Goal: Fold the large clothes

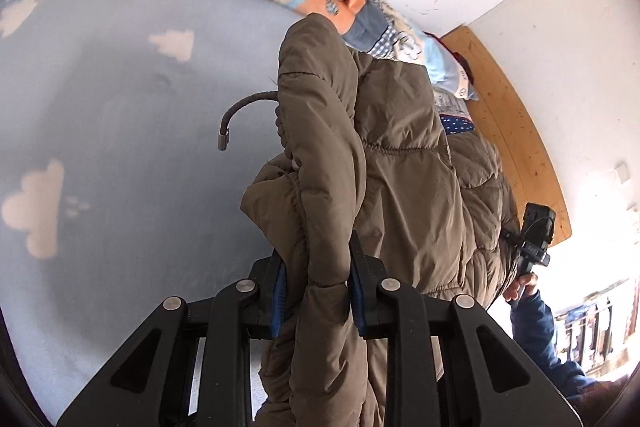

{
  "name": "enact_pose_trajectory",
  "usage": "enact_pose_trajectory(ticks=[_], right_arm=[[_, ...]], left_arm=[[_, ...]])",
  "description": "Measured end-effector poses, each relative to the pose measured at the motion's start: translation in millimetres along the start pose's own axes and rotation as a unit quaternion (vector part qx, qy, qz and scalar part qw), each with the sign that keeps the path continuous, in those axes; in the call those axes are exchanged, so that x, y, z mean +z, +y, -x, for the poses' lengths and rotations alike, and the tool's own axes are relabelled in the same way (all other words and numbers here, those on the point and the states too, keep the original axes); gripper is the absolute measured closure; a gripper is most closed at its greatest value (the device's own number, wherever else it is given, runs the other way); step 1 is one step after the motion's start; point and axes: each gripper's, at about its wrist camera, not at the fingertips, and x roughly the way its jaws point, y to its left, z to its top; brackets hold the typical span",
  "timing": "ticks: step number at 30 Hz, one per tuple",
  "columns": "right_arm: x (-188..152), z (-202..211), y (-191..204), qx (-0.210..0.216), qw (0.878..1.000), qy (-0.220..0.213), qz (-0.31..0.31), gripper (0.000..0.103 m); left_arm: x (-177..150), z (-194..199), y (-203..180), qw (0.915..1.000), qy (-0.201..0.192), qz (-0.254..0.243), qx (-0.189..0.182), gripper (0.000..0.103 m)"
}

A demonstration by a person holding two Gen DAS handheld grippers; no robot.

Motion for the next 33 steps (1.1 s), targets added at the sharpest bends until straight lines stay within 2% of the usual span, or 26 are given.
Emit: enact_pose_trajectory(ticks=[4,8,10,12,13,15,18,20,21,23,25,27,29,33], right_arm=[[-15.3,-21.8,-21.9,-0.014,0.999,0.015,-0.027,0.066],[-23.9,-47.1,-48.4,-0.039,0.997,0.031,-0.063,0.066],[-27.3,-53.6,-60.3,-0.045,0.995,0.040,-0.078,0.063],[-35.3,-59.0,-69.5,-0.056,0.992,0.049,-0.098,0.046],[-38.4,-63.9,-76.5,-0.069,0.990,0.058,-0.107,0.042],[-47.2,-59.7,-79.8,-0.090,0.985,0.068,-0.128,0.019],[-52.9,-43.7,-85.2,-0.090,0.982,0.060,-0.154,0.019],[-57.7,-26.8,-81.4,-0.106,0.981,0.045,-0.155,0.019],[-59.0,-14.7,-79.0,-0.117,0.980,0.030,-0.157,0.019],[-66.3,11.5,-76.6,-0.138,0.975,0.000,-0.175,0.019],[-74.0,41.6,-64.6,-0.184,0.965,-0.047,-0.182,0.019],[-80.4,61.6,-37.2,-0.226,0.957,-0.083,-0.160,0.021],[-82.9,67.1,-3.4,-0.254,0.953,-0.119,-0.117,0.028],[-84.4,45.2,60.6,-0.263,0.951,-0.157,-0.041,0.044]], left_arm=[[-8.0,-29.1,26.2,0.9993,-0.001,0.034,0.016,0.078],[-13.4,-44.8,62.8,0.9946,-0.016,0.102,-0.007,0.076],[-14.5,-48.5,65.6,0.9954,-0.014,0.095,0.006,0.067],[-17.4,-51.3,70.4,0.9934,-0.018,0.113,0.007,0.063],[-20.3,-49.7,70.4,0.9926,-0.022,0.119,0.009,0.058],[-23.0,-42.5,71.8,0.9904,-0.039,0.132,0.015,0.057],[-27.3,-17.8,79.3,0.9847,-0.079,0.155,0.005,0.057],[-34.7,6.7,81.1,0.9794,-0.119,0.163,0.012,0.057],[-40.3,19.8,79.1,0.9752,-0.143,0.167,0.027,0.057],[-53.5,42.9,63.8,0.9683,-0.190,0.150,0.063,0.057],[-69.7,55.0,38.4,0.9625,-0.222,0.119,0.101,0.057],[-84.1,50.5,3.7,0.9597,-0.237,0.069,0.134,0.057],[-93.6,37.3,-26.9,0.9564,-0.246,0.024,0.155,0.053],[-105.6,3.9,-92.9,0.9519,-0.249,-0.067,0.166,0.047]])
